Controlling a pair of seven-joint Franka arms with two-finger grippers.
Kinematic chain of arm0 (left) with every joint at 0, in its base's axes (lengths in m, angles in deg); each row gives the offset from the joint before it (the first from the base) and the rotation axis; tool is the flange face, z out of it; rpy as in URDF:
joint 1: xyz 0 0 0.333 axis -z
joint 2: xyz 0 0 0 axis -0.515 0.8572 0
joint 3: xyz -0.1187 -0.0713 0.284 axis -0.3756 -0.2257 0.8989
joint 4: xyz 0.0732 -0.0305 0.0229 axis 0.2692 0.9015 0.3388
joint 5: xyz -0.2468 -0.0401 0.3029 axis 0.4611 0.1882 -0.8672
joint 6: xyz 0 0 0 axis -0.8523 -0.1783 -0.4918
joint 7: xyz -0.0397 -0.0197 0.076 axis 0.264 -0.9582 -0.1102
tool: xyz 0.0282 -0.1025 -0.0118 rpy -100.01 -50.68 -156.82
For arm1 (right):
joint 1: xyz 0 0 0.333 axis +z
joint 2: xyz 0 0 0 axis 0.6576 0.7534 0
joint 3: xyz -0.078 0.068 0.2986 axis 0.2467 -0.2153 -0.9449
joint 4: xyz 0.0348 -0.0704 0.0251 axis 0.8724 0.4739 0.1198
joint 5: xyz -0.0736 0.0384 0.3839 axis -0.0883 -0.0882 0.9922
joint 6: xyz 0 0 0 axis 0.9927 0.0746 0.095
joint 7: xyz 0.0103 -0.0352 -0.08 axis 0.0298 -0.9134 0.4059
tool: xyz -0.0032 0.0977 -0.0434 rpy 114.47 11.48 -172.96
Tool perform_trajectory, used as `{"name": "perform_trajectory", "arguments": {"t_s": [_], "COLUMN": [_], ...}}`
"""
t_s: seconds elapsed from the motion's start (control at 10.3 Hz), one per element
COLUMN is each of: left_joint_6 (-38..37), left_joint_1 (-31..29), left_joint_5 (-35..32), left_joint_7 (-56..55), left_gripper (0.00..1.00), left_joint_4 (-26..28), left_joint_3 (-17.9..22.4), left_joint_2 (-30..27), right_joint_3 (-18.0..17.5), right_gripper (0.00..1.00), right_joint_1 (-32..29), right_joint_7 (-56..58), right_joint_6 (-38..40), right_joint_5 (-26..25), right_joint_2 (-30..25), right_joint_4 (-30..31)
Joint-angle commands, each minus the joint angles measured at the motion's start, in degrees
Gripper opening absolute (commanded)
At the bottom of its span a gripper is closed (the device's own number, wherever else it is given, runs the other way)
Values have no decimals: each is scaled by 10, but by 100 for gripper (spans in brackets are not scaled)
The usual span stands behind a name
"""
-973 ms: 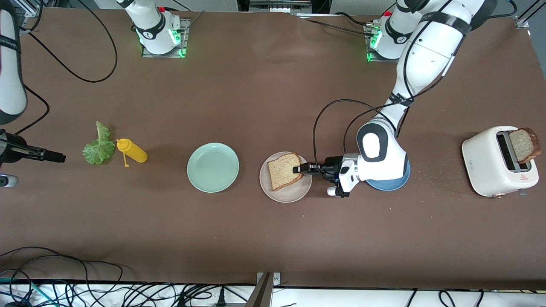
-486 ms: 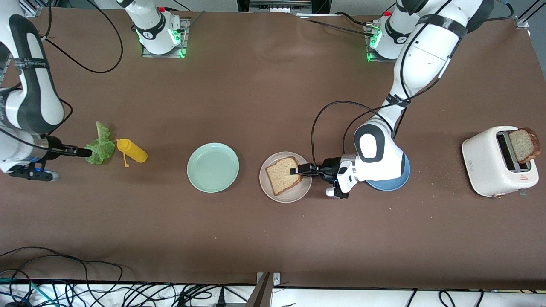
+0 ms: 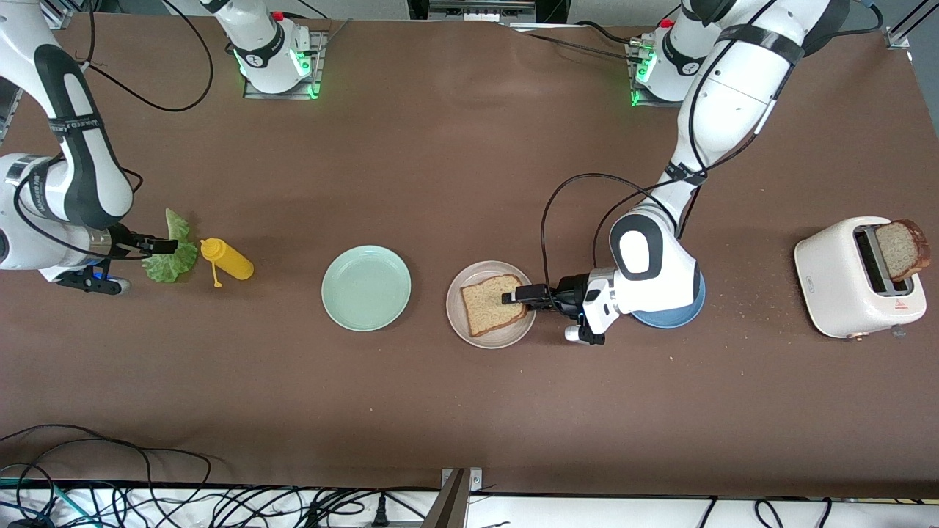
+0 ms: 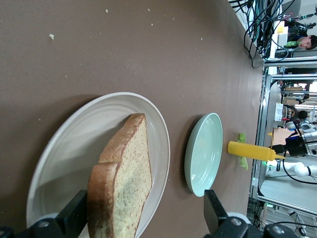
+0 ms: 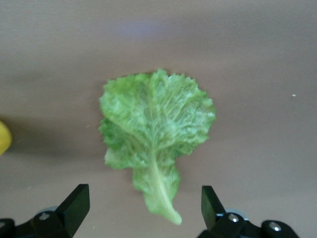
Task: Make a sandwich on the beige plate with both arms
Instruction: 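Release the bread with the left gripper while the right gripper reaches the lettuce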
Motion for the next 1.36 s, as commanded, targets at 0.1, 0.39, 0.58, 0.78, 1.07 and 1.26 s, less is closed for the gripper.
{"name": "perform_trajectory", "arguments": {"t_s": [0.1,0.39,0.58,0.78,1.07,1.26], "left_joint_6": [4,-3,-19,-57,-110,-166], "left_joint_1": [2,-9,-14,-37,-75,-112], "left_joint_5": [-33,-128,-172,-283,-414,-480], "left_joint_7": [-14,-99,-134,-205,-269,-271], "left_gripper": [100,100,100,100,100,100], "left_joint_4": [-8,-11,-9,-9,-9,-10], "left_joint_3": [13,13,16,19,19,19], "left_joint_2": [-8,-27,-39,-61,-73,-96], "right_joint_3": [-6,-6,-6,-6,-6,-6], "right_gripper": [100,25,0,0,0,0], "right_joint_1": [-7,-7,-7,-7,-7,-7], "right_joint_7": [-5,-5,-5,-6,-6,0], "right_joint_6": [-29,-24,-23,-24,-24,-21], "right_joint_5": [-9,-9,-8,-9,-9,-9], "right_joint_2": [31,35,35,35,41,35], "right_joint_4": [3,3,2,2,2,-3]}}
